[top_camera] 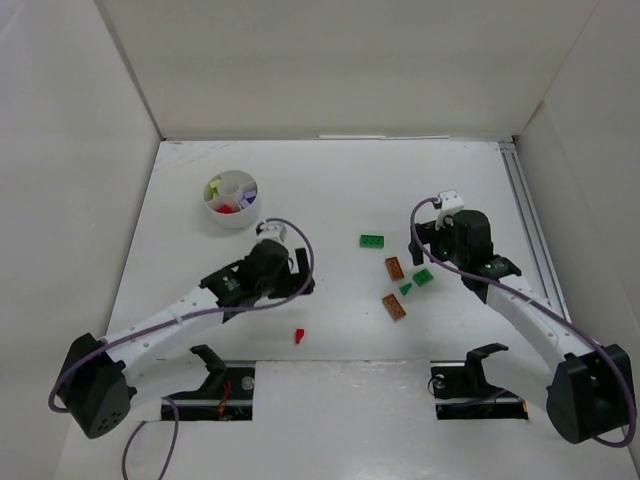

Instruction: Sort the legos into containers by color

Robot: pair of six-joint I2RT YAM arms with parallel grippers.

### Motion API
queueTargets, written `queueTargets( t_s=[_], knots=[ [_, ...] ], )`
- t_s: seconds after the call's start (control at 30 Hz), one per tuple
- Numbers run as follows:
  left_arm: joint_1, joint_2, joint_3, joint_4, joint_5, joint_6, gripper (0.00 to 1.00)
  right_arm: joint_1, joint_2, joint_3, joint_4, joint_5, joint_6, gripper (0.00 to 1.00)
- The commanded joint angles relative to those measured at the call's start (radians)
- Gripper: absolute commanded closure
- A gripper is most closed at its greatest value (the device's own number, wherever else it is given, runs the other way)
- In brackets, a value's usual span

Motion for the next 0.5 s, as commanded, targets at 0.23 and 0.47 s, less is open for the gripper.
queueTargets(
  t_s=[0.23, 0.47],
  knots=[
    [-0.447, -0.021, -0.126, -0.17, -0.035, -0.362, 0.06, 0.058, -0.025, -0.048, 0.086, -0.012, -0.012, 0.0],
    [-0.552, 0.184, -0.086, -0.304, -0.129, -0.459, 0.22, 0.068, -0.025, -0.057, 0.096, 0.008, -0.012, 0.0]
  ],
)
